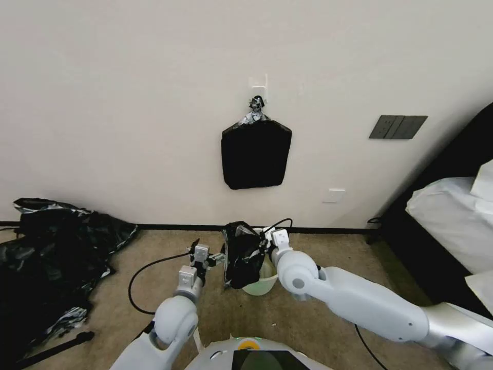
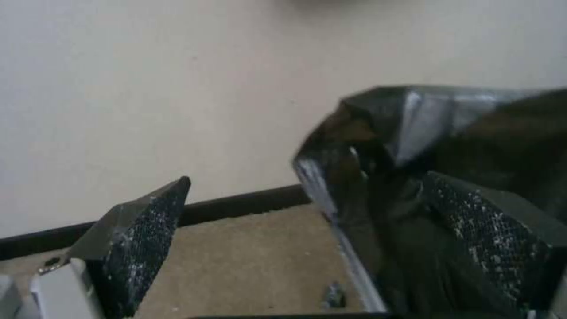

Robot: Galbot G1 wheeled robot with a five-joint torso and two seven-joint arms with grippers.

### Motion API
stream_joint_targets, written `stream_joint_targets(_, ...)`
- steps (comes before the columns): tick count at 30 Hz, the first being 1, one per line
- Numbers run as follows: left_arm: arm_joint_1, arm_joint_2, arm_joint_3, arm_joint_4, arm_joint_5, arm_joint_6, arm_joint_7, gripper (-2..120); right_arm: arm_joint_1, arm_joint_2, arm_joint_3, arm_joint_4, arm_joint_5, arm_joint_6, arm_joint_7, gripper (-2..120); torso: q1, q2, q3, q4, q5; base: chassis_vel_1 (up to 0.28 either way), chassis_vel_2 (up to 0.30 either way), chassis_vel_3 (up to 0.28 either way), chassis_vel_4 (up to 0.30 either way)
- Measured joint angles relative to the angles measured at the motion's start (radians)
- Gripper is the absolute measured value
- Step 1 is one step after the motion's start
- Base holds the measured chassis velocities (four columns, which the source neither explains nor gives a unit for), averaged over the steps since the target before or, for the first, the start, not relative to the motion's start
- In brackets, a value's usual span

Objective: Place a trash bag onto the trash bin.

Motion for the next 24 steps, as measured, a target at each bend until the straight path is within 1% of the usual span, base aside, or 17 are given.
stream_joint_targets(6,-0.042,0.01,0.043,0.025,-0.017,0.007,0.001,100,0.002,-0.029,0.009,0.004,-0.001,0.0,-0.002,0,0.0,0.0,0.0,0.0,0.0,0.0,0.0,0.0,0.0)
stream_joint_targets(9,-0.093,0.01,0.078,0.048,-0.083,0.035,-0.003,100,-0.01,-0.051,0.02,0.013,-0.001,0.002,-0.004,0,0.0,0.0,0.0,-0.0004,0.0,0.0,0.0,0.0,0.0)
stream_joint_targets(10,-0.093,0.01,0.078,0.048,-0.083,0.035,-0.003,100,-0.01,-0.051,0.02,0.013,-0.001,0.002,-0.004,0,0.0,0.0,0.0,-0.0004,0.0,0.0,0.0,0.0,0.0)
stream_joint_targets(12,-0.125,0.001,0.101,0.07,-0.133,0.052,-0.013,100,-0.014,-0.048,0.021,0.014,0.0,0.008,-0.004,0,0.0,0.0,0.0,-0.0002,0.0,0.0,0.0,0.0,0.0)
stream_joint_targets(14,-0.134,-0.002,0.107,0.076,-0.144,0.056,-0.016,100,-0.014,-0.045,0.022,0.014,0.0,0.01,-0.004,0,0.0,0.0,0.0,-0.0002,-0.0001,0.0,0.0,0.0,0.0)
stream_joint_targets(15,-0.156,-0.009,0.125,0.09,-0.168,0.066,-0.021,100,-0.014,-0.034,0.021,0.016,0.003,0.014,-0.001,0,0.0,0.0,0.0,-0.0001,-0.0002,0.0,0.0,0.0,0.0)
stream_joint_targets(20,-0.192,-0.016,0.151,0.112,-0.204,0.089,-0.03,100,-0.015,-0.021,0.016,0.02,0.006,0.018,0.002,0,0.0,0.0,0.0,0.0,-0.0002,0.0,0.0,0.0,0.0)
stream_joint_targets(23,-0.235,-0.027,0.174,0.138,-0.258,0.128,-0.066,100,-0.021,-0.023,0.02,0.019,0.006,0.02,0.003,0,0.0,0.0,0.0,-0.0001,-0.0001,0.0,0.0,0.0,0.0)
stream_joint_targets(24,-0.235,-0.027,0.174,0.138,-0.258,0.128,-0.066,100,-0.021,-0.023,0.02,0.019,0.006,0.02,0.003,0,0.0,0.0,0.0,-0.0001,-0.0001,0.0,0.0,0.0,0.0)
